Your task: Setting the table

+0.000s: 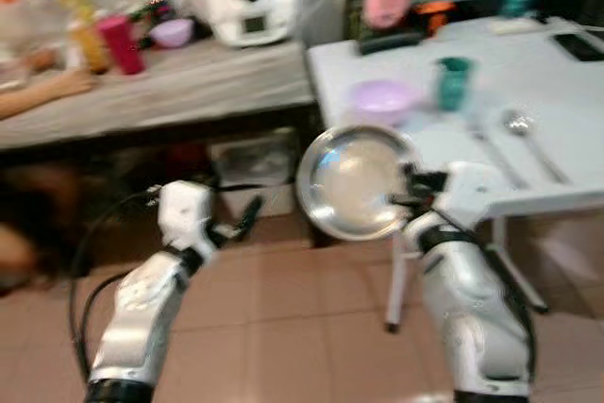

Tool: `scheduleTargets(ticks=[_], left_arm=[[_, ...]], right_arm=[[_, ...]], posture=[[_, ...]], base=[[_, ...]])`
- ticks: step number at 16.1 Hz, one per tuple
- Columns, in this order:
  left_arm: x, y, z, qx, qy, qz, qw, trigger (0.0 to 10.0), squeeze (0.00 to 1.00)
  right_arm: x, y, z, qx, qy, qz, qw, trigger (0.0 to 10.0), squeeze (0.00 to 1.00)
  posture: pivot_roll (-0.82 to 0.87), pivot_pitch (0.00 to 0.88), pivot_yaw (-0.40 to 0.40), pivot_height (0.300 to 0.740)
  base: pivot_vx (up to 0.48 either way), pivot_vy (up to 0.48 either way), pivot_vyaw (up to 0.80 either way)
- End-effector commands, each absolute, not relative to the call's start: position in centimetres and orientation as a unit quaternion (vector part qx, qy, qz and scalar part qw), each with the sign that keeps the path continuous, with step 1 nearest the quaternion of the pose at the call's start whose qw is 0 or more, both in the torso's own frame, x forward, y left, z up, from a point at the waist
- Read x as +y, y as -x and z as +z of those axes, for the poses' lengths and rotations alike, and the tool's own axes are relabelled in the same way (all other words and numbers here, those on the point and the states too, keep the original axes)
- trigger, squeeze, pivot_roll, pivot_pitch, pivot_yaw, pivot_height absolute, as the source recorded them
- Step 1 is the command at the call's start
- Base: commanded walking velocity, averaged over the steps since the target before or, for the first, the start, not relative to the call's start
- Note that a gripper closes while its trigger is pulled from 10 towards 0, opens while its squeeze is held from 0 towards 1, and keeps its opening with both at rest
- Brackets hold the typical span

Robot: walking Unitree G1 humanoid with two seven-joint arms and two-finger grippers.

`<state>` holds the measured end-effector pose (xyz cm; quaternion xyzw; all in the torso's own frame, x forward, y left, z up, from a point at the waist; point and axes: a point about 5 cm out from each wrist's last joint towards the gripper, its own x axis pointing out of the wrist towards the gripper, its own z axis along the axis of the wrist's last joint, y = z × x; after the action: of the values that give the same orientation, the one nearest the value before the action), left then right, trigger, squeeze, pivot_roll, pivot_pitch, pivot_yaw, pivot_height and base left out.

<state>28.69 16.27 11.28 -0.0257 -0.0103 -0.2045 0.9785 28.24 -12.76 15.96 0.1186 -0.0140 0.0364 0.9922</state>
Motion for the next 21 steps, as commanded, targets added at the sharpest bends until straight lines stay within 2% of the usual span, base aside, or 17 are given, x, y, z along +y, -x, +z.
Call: scheduleTargets(ticks=[1,6,13,21], left_arm=[[15.8,-28.9,11.7,-0.016,0.021,-0.212,0.977,10.0,0.00],[15.5,-29.0,11.6,-0.018,0.026,-0.209,0.977,10.0,0.00],[15.1,-28.7,11.6,-0.025,0.030,-0.221,0.974,10.0,0.00],[14.8,-28.5,11.5,-0.023,0.041,-0.231,0.972,10.0,0.00]], right_arm=[[-13.3,-28.4,16.6,-0.029,-0.117,0.029,0.992,10.0,0.00],[-13.2,-28.4,16.7,-0.031,-0.116,0.031,0.992,10.0,0.00],[-13.5,-28.2,16.5,-0.031,-0.113,0.025,0.993,10.0,0.00],[-14.6,-27.2,15.9,-0.027,-0.104,0.004,0.994,10.0,0.00]], posture=[[-0.22,0.000,0.143,0.740],[-0.22,0.000,0.138,0.740],[-0.22,0.000,0.137,0.740],[-0.23,0.000,0.130,0.740]], base=[[0.000,0.472,0.49],[0.000,0.433,0.51],[0.000,0.000,0.32],[0.381,0.000,-0.05]])
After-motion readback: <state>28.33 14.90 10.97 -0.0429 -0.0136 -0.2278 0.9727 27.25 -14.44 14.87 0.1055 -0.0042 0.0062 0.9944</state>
